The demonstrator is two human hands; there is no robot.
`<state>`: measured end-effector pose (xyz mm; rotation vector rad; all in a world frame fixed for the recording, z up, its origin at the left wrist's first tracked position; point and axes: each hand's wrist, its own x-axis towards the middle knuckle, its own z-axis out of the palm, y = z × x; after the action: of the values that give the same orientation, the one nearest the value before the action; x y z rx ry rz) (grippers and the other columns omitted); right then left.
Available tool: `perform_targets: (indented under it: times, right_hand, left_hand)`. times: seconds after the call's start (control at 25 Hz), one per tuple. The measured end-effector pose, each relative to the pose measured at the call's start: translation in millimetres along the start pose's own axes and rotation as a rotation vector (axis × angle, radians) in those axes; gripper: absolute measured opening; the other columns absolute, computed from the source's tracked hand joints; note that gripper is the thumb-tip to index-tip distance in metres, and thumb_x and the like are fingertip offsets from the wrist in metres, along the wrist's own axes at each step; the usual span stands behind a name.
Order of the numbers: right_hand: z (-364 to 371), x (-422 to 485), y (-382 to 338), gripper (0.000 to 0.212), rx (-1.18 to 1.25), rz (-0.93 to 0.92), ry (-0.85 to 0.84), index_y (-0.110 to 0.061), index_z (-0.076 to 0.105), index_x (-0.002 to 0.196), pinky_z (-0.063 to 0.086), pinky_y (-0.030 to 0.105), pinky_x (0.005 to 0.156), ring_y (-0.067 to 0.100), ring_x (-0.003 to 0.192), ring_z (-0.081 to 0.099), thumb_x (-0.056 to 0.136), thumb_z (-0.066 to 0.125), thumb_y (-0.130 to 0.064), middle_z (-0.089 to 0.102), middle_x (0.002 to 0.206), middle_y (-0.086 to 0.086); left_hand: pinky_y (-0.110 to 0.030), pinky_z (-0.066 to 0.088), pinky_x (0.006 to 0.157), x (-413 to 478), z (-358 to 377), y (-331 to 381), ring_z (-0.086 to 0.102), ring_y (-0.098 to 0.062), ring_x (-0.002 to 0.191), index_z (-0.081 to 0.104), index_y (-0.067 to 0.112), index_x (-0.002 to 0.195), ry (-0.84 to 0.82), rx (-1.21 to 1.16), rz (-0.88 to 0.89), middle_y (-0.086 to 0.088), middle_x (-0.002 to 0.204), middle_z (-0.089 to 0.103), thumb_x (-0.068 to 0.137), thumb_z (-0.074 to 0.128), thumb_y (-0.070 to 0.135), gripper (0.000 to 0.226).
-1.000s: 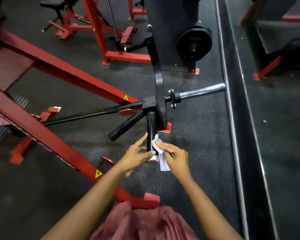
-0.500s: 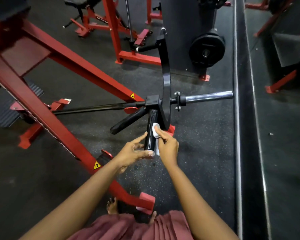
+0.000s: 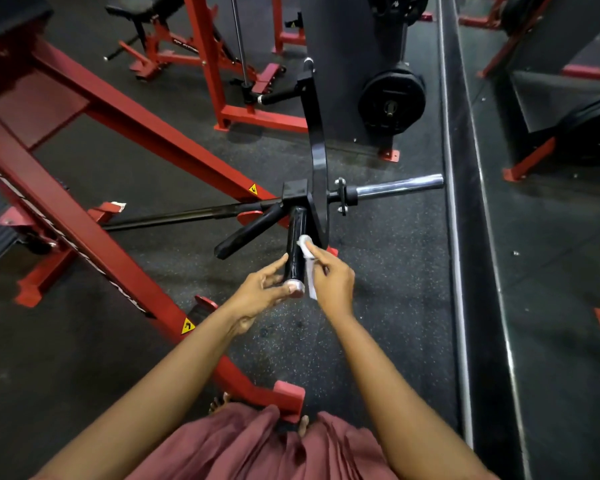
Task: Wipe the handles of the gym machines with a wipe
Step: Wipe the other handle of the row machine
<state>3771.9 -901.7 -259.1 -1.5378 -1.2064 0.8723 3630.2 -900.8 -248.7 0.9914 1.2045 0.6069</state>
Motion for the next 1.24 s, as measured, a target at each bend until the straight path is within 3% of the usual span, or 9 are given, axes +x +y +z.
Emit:
perform_targets:
  times: [0.2, 0.36, 0.44, 0.52, 0.6, 0.68, 0.84, 1.08, 1.24]
  right_hand:
    - [10, -18, 11, 0.047, -0.259, -0.182, -0.038, -0.008, 0.066, 0.112, 0.046, 0.027, 0.093, 0.025, 0.106, 0.062, 0.076, 0.049, 0.017, 0.066, 0.115, 0.013]
    - [10, -50, 19, 0.05, -0.302, -0.315, 0.088, -0.009, 0.068, 0.109, 0.047, 0.026, 0.091, 0.025, 0.099, 0.066, 0.069, 0.056, 0.018, 0.068, 0.11, 0.013]
    - [9, -61, 20, 0.044, -0.201, -0.209, 0.136, -0.011, 0.069, 0.107, 0.048, 0.018, 0.087, 0.016, 0.095, 0.066, 0.074, 0.057, 0.015, 0.068, 0.11, 0.008]
    - [10, -70, 21, 0.04, 0.003, 0.129, 0.259, -0.017, 0.069, 0.107, 0.046, 0.009, 0.073, 0.006, 0.082, 0.061, 0.081, 0.054, 0.009, 0.068, 0.11, 0.003]
    - [19, -78, 17, 0.037, 0.36, 0.482, 0.342, -0.019, 0.067, 0.11, 0.047, 0.013, 0.069, 0.004, 0.081, 0.058, 0.087, 0.051, 0.004, 0.07, 0.107, 0.001]
    - [31, -85, 7, 0.031, 0.597, 0.648, 0.41, -0.018, 0.063, 0.115, 0.05, 0.019, 0.062, 0.008, 0.083, 0.059, 0.091, 0.051, -0.003, 0.07, 0.096, -0.004]
    - [73, -89, -18, 0.03, 0.734, 0.686, 0.678, -0.012, 0.062, 0.117, 0.048, 0.011, 0.052, 0.011, 0.084, 0.059, 0.091, 0.051, -0.003, 0.065, 0.101, -0.002]
    - [145, -56, -56, 0.035, 0.45, 0.634, 1.171, -0.013, 0.065, 0.115, 0.046, 0.026, 0.073, 0.015, 0.087, 0.063, 0.087, 0.048, 0.002, 0.066, 0.114, 0.008]
    - [168, -61, -65, 0.035, 0.159, 0.641, 1.21, -0.015, 0.064, 0.116, 0.04, 0.025, 0.066, 0.016, 0.075, 0.059, 0.088, 0.05, -0.001, 0.068, 0.106, 0.016]
  left_hand:
    - [-0.017, 0.05, 0.083, 0, -4, 2, 0.063, -0.006, 0.094, 0.037, 0.022, 0.141, -0.044, -0.102, -0.024, 0.003, 0.102, 0.067, 0.088, 0.056, 0.0, 0.06]
    - [-0.021, 0.051, 0.081, 2, -9, 4, 0.063, -0.009, 0.086, 0.039, 0.024, 0.139, -0.062, -0.172, -0.058, 0.001, 0.098, 0.067, 0.092, 0.048, 0.001, 0.053]
    - [-0.022, 0.053, 0.074, 2, -9, 7, 0.062, -0.011, 0.083, 0.04, 0.026, 0.138, -0.055, -0.184, -0.066, -0.003, 0.102, 0.064, 0.093, 0.049, 0.007, 0.049]
    - [-0.026, 0.056, 0.069, 7, -10, 11, 0.061, -0.015, 0.08, 0.041, 0.02, 0.135, -0.025, -0.211, -0.12, -0.01, 0.109, 0.059, 0.092, 0.053, 0.014, 0.045]
    - [-0.027, 0.059, 0.063, 15, -9, 18, 0.061, -0.018, 0.078, 0.051, 0.005, 0.121, -0.026, -0.177, -0.205, -0.015, 0.105, 0.058, 0.09, 0.058, 0.017, 0.033]
    - [-0.026, 0.058, 0.063, 23, -10, 24, 0.063, -0.018, 0.075, 0.058, 0.003, 0.1, -0.079, -0.054, -0.264, -0.013, 0.091, 0.065, 0.089, 0.06, 0.017, 0.018]
    - [-0.023, 0.058, 0.058, 47, -23, 27, 0.069, -0.012, 0.06, 0.06, 0.003, 0.088, -0.27, 0.033, -0.338, -0.007, 0.065, 0.07, 0.088, 0.06, 0.015, 0.012]
    - [-0.018, 0.056, 0.056, 64, -34, 30, 0.066, -0.008, 0.053, 0.06, 0.004, 0.079, -0.534, 0.115, -0.37, -0.004, 0.058, 0.068, 0.092, 0.054, 0.018, 0.02]
    - [-0.018, 0.055, 0.054, 70, -37, 24, 0.065, -0.007, 0.053, 0.055, 0.002, 0.104, -0.569, 0.066, -0.362, -0.003, 0.062, 0.066, 0.084, 0.064, 0.024, 0.031]
